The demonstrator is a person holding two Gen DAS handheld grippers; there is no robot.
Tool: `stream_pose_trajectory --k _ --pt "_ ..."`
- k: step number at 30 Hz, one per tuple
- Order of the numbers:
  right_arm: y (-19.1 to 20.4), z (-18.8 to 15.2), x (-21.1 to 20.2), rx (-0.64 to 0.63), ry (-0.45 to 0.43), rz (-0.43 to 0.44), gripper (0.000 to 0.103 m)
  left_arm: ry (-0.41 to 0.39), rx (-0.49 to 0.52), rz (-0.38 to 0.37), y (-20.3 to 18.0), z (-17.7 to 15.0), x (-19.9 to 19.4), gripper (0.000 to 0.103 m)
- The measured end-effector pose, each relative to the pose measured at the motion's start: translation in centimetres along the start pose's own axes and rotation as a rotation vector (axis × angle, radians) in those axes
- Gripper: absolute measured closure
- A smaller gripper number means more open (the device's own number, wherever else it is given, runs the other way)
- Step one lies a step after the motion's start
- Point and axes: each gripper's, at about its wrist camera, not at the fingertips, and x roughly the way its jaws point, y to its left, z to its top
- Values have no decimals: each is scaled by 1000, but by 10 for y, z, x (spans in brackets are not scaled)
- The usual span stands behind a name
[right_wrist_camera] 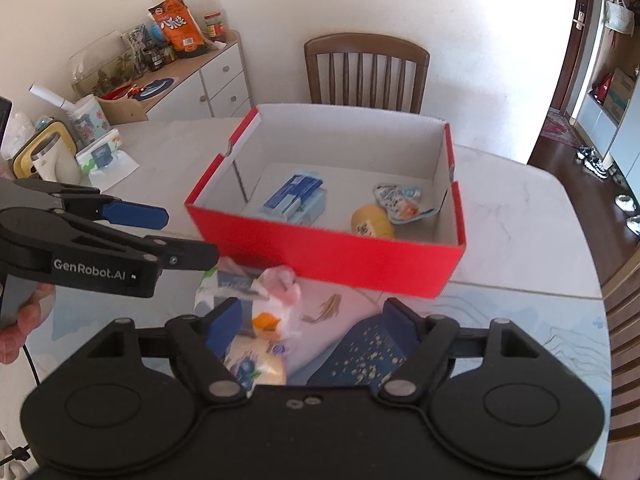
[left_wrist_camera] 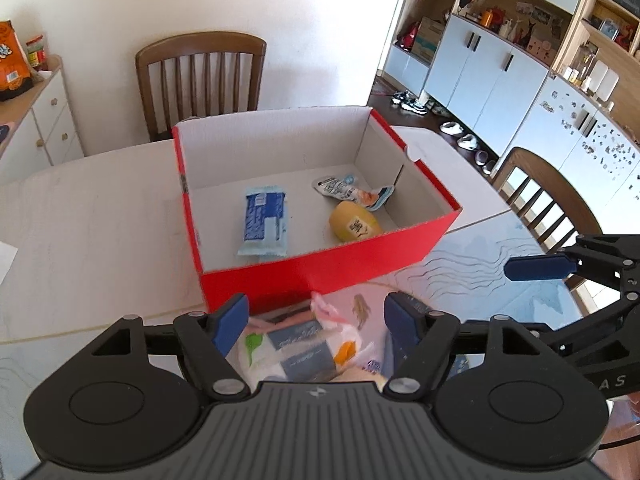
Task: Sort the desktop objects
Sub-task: 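Withdraw both tools from the box toward the remaining snacks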
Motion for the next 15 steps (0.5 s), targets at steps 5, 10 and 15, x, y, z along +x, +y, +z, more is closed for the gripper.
stream_pose_trajectory --k 5,10,15 --pt "3 -17 2 8 -2 5 20 5 -27 -5 4 -15 -3 27" --pt "7 -33 7 13 -9 7 19 -16 -31 11 7 -31 -6 24" --pt "10 -47 8 17 -9 17 17 -26 -32 25 12 -47 -9 21"
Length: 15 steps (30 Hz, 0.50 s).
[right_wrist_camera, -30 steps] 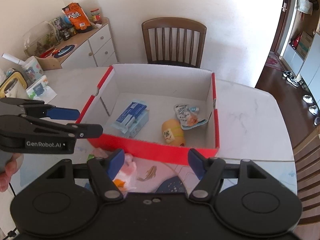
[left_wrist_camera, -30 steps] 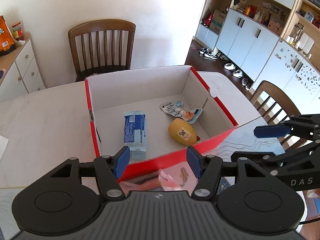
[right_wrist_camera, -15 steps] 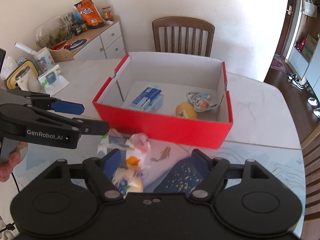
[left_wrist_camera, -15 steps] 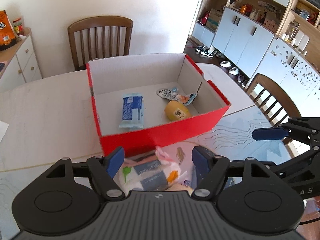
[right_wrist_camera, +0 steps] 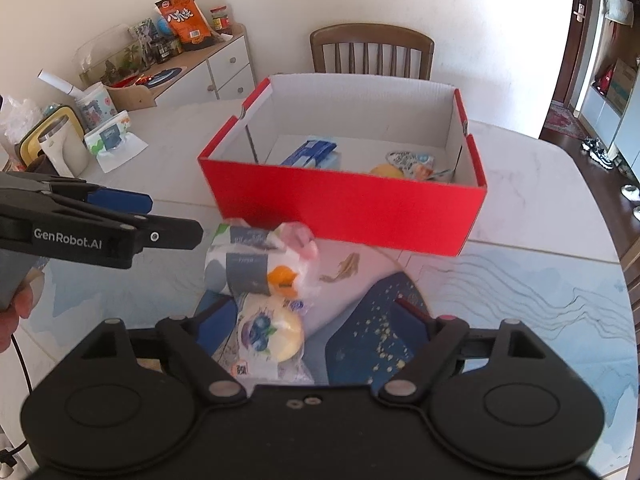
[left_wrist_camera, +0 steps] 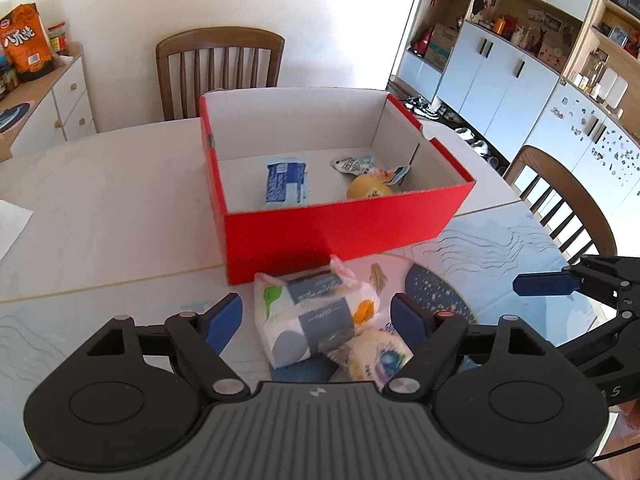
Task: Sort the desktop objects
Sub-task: 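Withdraw both tools from the box toward the remaining snacks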
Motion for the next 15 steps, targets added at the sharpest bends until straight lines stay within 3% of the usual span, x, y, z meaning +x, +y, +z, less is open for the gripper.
stream_pose_trajectory --k 9,15 --pt "9 -29 -7 -4 17 16 12 22 -35 10 17 -36 -11 19" --pt "23 -55 -17 -23 16 3 12 36 -2 36 20 -64 -18 16"
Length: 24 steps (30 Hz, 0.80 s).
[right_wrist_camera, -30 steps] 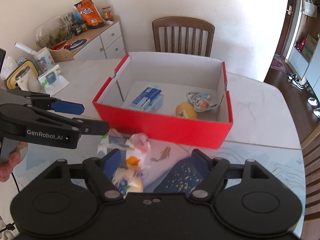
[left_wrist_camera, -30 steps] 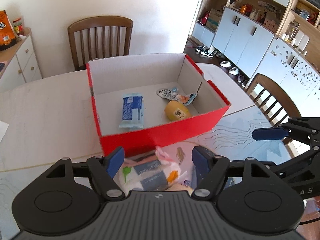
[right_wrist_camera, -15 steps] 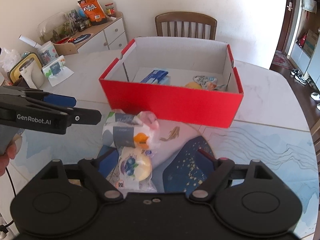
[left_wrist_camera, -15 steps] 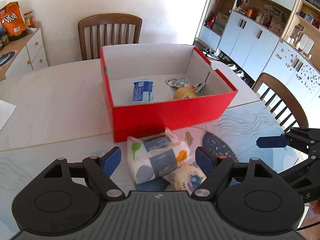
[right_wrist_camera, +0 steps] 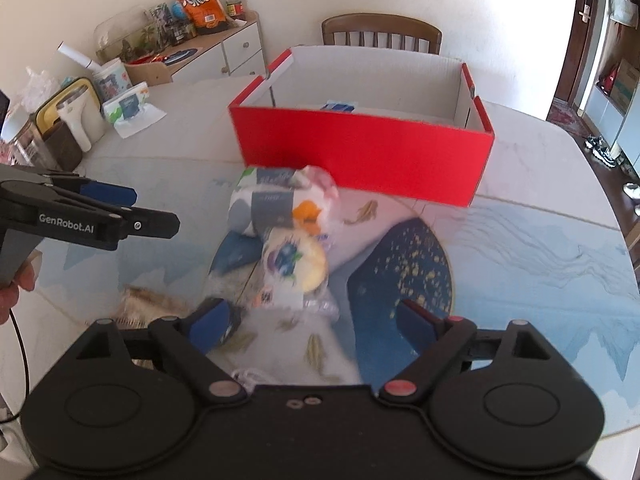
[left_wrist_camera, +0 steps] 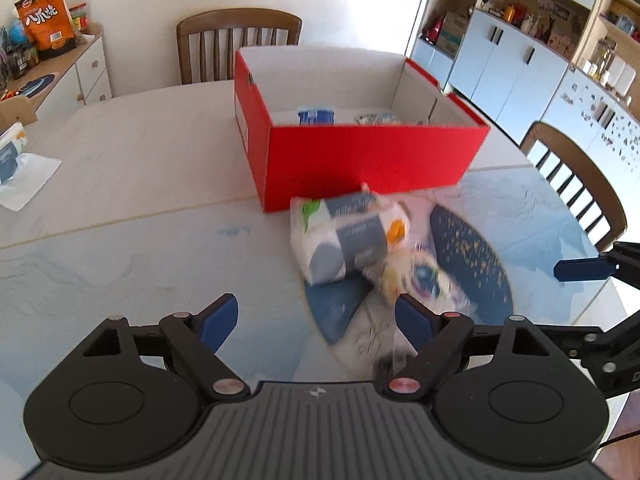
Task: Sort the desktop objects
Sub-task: 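Withdraw both tools from the box toward the remaining snacks, then grasp the silver foil pouch with the left tool while the right tool grasps the black candy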
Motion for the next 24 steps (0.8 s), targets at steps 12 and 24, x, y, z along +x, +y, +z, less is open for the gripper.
stream_pose_trajectory --k 12,24 --pt "30 -35 9 45 75 -2 12 14 31 16 -4 -42 -2 0" --pt "47 -59 31 124 165 7 12 75 -23 27 3 -74 13 0"
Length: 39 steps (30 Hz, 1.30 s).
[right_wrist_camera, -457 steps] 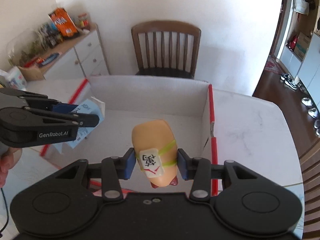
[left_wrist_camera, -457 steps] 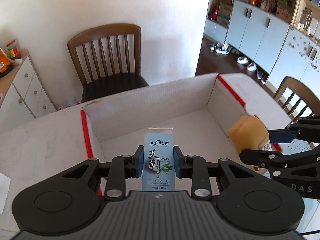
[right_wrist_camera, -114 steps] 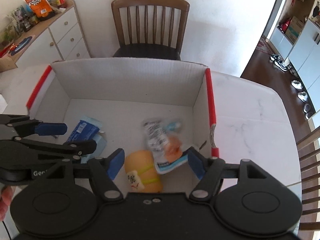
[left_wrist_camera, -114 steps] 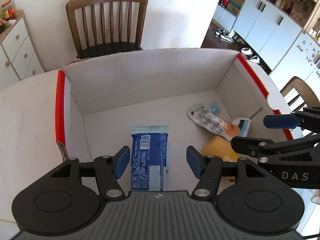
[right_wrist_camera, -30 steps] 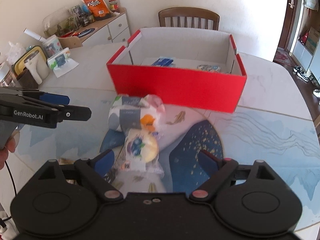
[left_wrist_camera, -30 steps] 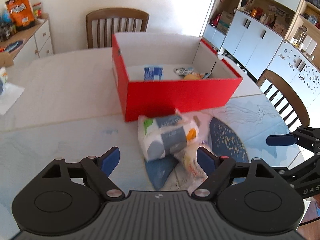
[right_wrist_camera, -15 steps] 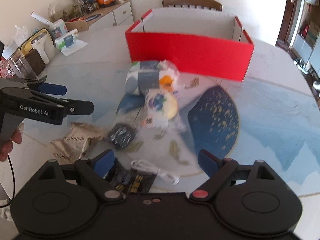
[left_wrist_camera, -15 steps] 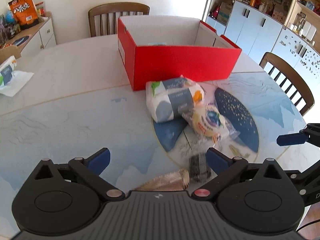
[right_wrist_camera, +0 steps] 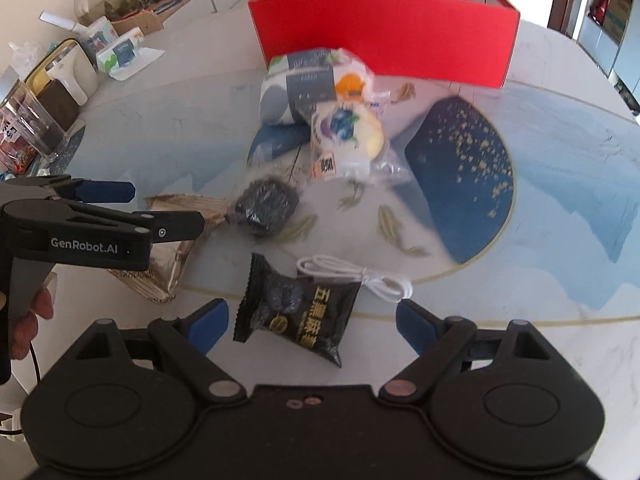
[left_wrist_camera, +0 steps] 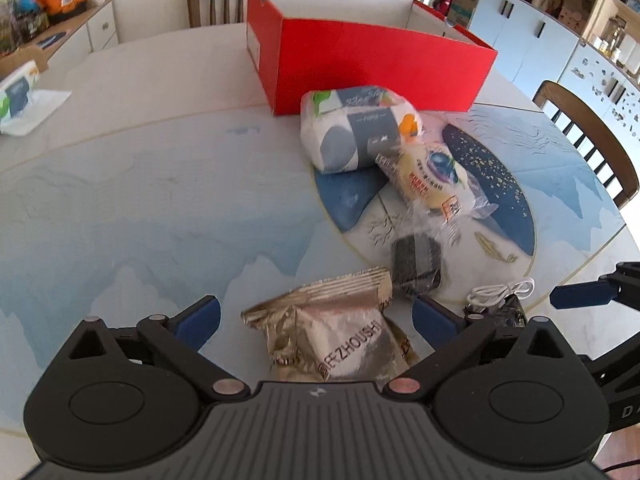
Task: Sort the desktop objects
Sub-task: 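Grasp the silver foil pouch with the left tool while the right tool grasps the black candy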
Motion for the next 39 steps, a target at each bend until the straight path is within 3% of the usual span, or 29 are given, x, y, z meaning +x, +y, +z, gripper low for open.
stream_pose_trajectory --k 6,14,20,30,39 --pt "2 -2 14 19 21 -17 12 41 -42 -34 6 -10 12 0" --pt "-1 -5 22 58 53 20 17 21 20 -26 0 -17 12 0" --pt "-1 -3 19 59 53 36 29 18 30 -23 -1 -19 9 2" --pt "3 -1 11 11 36 36 47 12 18 -61 -3 -20 4 24" --pt "-4 2 4 19 19 31 55 1 -49 -78 10 -17 -1 38"
